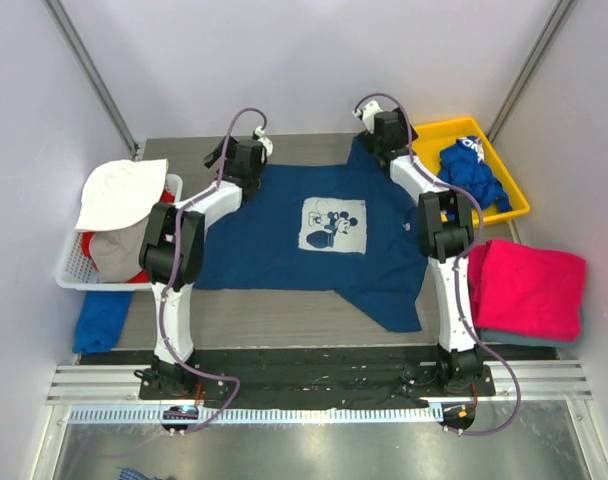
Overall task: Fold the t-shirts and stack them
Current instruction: Flatten out the tshirt, then grap the side of the flattened tshirt closest away from the robot with both arms
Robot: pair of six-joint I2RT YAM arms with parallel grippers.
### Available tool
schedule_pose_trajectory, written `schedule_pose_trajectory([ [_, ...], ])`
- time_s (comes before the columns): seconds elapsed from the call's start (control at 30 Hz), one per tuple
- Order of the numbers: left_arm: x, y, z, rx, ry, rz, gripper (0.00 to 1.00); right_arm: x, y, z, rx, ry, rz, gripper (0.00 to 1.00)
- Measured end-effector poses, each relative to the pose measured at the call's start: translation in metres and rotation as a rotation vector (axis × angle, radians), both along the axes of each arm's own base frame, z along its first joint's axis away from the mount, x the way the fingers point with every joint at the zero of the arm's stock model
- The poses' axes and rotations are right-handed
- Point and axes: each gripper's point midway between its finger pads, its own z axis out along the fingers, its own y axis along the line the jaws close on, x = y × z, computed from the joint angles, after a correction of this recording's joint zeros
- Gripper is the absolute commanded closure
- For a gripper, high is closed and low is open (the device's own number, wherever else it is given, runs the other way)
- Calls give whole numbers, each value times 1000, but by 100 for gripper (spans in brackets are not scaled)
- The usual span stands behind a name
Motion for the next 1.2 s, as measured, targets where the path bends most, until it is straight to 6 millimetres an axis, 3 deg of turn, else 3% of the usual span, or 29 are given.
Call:
schedule_pose_trajectory([
  [0.2, -24, -11, 29, -31, -32, -26, 0, -50, 24, 65, 69, 20, 48, 8],
  [0.3, -49, -17, 31, -31, -1, -60, 0, -105, 31, 78, 54, 102, 92, 9],
  [0.33, -57, -19, 30, -26, 14, -72, 0, -143, 28, 67, 30, 185, 110, 9],
  [0.4, -68, -23, 25, -20, 39, -92, 0, -181, 30, 57, 4, 252, 145, 10],
  [0.53, -84, -27, 3, -1, 110, -129, 0, -305, 27, 11, -41, 547, 262, 11],
  [0.6, -88, -24, -4, 11, 134, -129, 0, -352, 29, 9, -33, 634, 314, 13],
  [0.67, -89, -23, -4, 13, 139, -129, 0, -381, 35, 21, -16, 649, 354, 14],
  [0.8, -87, -22, -2, 8, 135, -124, 0, -427, 69, 52, 55, 608, 493, 20],
  [0.87, -86, -24, 0, -1, 126, -124, 0, -451, 87, 56, 87, 628, 569, 22],
  [1.0, -84, -26, -2, -18, 123, -121, 0, -476, 95, 37, 70, 726, 608, 23],
  [1.2, -84, -26, -13, -10, 146, -118, 0, -503, 86, -11, -63, 880, 613, 28],
])
